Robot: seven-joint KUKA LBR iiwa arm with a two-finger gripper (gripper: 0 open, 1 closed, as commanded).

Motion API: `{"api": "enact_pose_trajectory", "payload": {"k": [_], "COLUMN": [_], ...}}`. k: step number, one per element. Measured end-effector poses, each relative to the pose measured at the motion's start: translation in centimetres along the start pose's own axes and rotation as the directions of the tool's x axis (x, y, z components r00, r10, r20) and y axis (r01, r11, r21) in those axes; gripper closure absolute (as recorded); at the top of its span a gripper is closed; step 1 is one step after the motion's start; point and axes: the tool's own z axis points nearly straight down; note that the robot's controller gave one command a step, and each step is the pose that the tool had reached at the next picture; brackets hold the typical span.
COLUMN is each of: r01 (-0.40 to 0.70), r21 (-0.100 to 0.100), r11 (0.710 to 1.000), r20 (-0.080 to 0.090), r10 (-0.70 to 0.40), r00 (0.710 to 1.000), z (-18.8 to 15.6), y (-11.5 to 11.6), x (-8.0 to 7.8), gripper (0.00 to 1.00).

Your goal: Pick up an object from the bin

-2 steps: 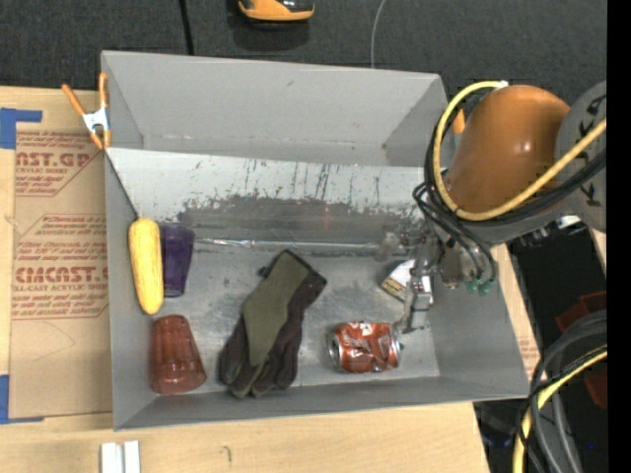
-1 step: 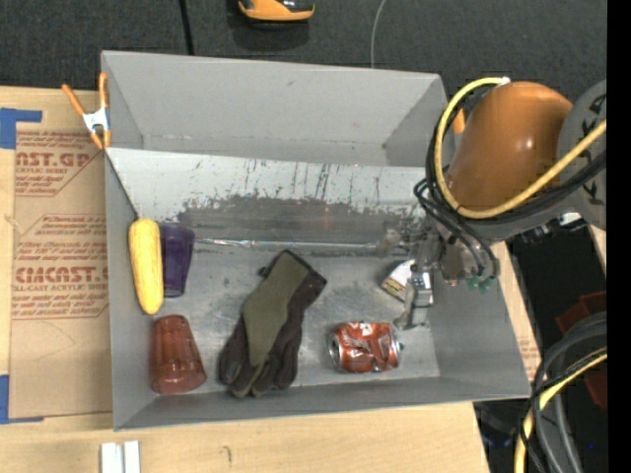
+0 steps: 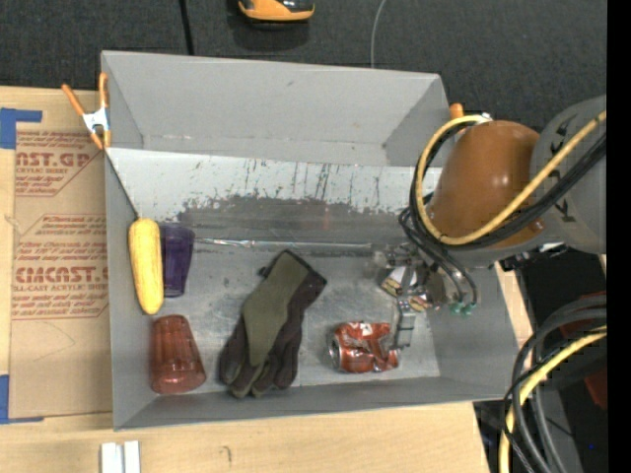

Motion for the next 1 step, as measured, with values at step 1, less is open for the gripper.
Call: {"api": "enact_pose_trajectory", "payload": {"k": [1], "r01": [0.123], "r21": [-0.003], "r11": [0.992], "r20": [-0.012], "r10": [-0.123], "r00": [0.992], "z": [3.13], "y": [0.25], "x": [1.24], "gripper": [0.0]}}
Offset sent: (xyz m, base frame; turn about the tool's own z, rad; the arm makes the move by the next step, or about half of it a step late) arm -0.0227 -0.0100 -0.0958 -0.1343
